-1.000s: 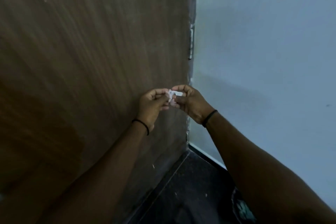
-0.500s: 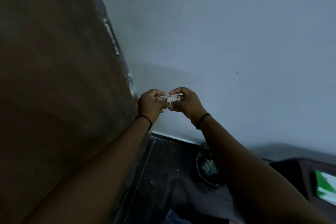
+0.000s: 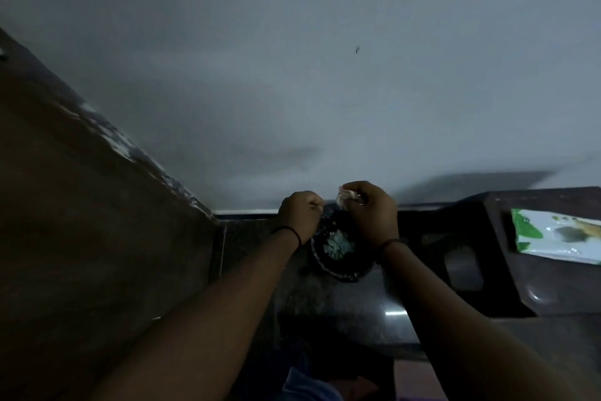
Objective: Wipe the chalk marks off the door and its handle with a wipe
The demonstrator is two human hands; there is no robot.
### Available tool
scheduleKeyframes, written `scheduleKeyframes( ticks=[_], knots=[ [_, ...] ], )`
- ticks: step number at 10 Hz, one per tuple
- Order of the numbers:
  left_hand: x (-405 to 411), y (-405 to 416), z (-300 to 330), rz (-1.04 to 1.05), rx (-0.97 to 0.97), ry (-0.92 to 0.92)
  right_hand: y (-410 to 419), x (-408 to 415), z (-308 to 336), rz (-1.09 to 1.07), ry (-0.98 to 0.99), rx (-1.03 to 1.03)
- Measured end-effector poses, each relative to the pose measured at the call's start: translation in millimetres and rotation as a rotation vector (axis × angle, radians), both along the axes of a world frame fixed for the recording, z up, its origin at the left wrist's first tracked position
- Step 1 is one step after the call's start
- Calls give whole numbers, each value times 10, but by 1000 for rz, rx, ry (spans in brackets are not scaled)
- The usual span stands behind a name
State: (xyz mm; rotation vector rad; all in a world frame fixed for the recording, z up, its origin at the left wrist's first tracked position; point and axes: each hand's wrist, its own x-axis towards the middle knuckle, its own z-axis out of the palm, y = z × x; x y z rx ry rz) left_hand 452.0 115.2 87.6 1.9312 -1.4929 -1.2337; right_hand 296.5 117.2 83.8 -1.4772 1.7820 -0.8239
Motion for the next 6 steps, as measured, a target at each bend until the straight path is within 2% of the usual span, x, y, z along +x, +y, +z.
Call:
scheduleKeyframes(
  ticks=[2,4,6],
  knots=[
    [10,-41,-524,-106,44,-166,-63,-270,-691,-106,84,203],
    [32,-117,-453,-167,35,-217,-101,-239,-628,-124,158,175],
    [169,-123,-94,-212,-127,-256,-69,-4,-271,-54,158,140]
  ],
)
